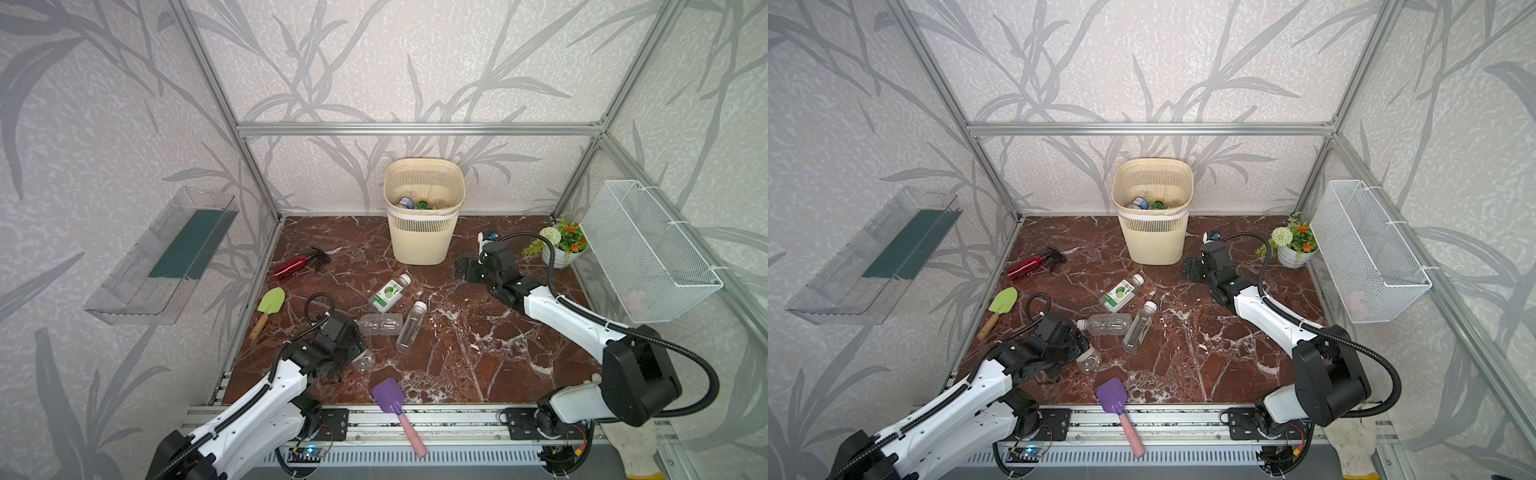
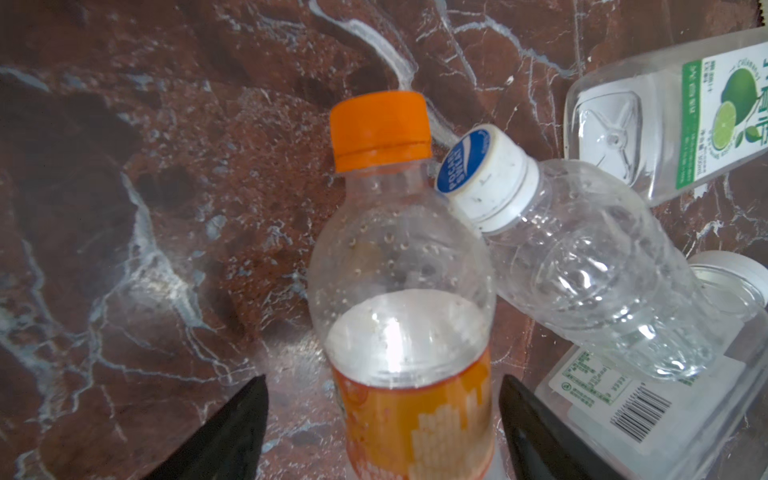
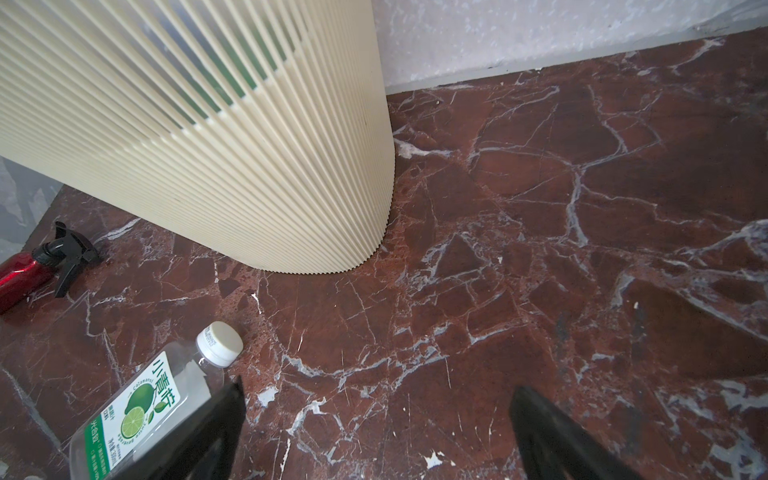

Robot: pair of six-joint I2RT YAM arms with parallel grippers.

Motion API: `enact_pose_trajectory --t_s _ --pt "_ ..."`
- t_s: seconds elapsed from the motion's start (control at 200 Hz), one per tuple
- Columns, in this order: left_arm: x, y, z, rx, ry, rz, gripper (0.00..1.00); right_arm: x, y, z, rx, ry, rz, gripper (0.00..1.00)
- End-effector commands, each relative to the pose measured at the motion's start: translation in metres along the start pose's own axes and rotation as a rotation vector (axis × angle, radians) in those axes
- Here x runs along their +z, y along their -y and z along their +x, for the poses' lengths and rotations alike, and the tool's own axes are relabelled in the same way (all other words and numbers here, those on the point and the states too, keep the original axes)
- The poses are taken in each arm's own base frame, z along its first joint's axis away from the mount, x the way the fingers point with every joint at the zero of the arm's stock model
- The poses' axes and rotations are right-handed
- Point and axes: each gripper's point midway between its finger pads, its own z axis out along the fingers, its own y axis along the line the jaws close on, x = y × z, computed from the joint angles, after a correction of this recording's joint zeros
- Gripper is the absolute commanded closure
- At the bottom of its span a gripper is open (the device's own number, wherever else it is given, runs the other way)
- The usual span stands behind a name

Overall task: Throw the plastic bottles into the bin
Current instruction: 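Grasp the orange-capped clear bottle with the left gripper while the right arm withdraws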

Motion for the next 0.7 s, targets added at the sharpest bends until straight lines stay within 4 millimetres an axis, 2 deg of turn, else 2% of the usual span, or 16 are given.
enact_pose_trajectory --t_s 0.0,0.495,0.695 --pt "0.007 0.001 -0.004 -0.003 0.03 0.005 0.15 0.0 -0.005 -0.012 0.014 0.028 -0.017 0.0" --pt "0.023 0.004 -0.007 0.037 0.034 -0.026 0.28 0.009 -0.007 -0.006 0.028 -0.001 -0.026 0.02" --pt "0.017 -0.001 -0.012 0.04 0.06 -0.061 0.37 0.01 -0.007 -0.006 0.021 -0.006 -0.018 0.03"
